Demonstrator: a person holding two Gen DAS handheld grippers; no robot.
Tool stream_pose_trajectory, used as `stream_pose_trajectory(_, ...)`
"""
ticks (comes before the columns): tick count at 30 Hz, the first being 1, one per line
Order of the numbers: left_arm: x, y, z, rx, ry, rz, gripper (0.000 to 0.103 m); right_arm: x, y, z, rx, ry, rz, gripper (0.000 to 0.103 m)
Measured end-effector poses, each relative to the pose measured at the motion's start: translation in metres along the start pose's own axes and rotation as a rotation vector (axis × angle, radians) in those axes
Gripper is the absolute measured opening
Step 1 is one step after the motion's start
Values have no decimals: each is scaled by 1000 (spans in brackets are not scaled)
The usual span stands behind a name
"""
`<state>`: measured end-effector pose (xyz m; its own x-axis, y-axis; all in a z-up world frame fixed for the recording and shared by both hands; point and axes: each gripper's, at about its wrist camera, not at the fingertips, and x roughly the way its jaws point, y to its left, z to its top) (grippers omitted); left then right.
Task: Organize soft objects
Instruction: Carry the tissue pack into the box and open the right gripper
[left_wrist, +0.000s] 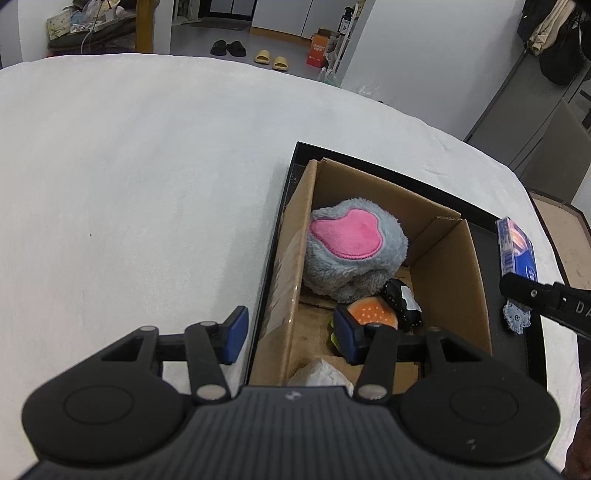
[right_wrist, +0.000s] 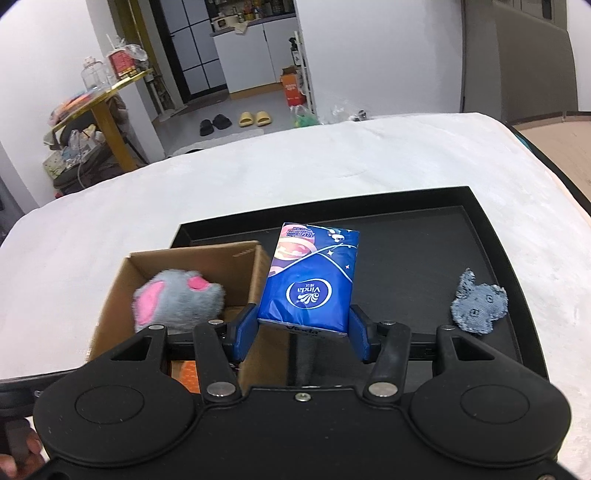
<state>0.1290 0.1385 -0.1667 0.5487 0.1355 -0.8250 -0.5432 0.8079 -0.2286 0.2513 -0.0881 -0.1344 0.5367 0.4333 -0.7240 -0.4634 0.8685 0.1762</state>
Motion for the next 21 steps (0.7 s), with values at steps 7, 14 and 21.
stream_pose_trajectory(7,-4,4,-2,2,-7,-27,44,-8,17,-1,-18,-8,13,51)
stream_pose_trajectory(14,-3,14,-6,-15,27,-38,31,-13,30,-3,-37,-10,22,51)
stream_pose_trajectory(21,-3,21,-7,-29,43,-66,18,-16,43,-6,-49,-9,27,51)
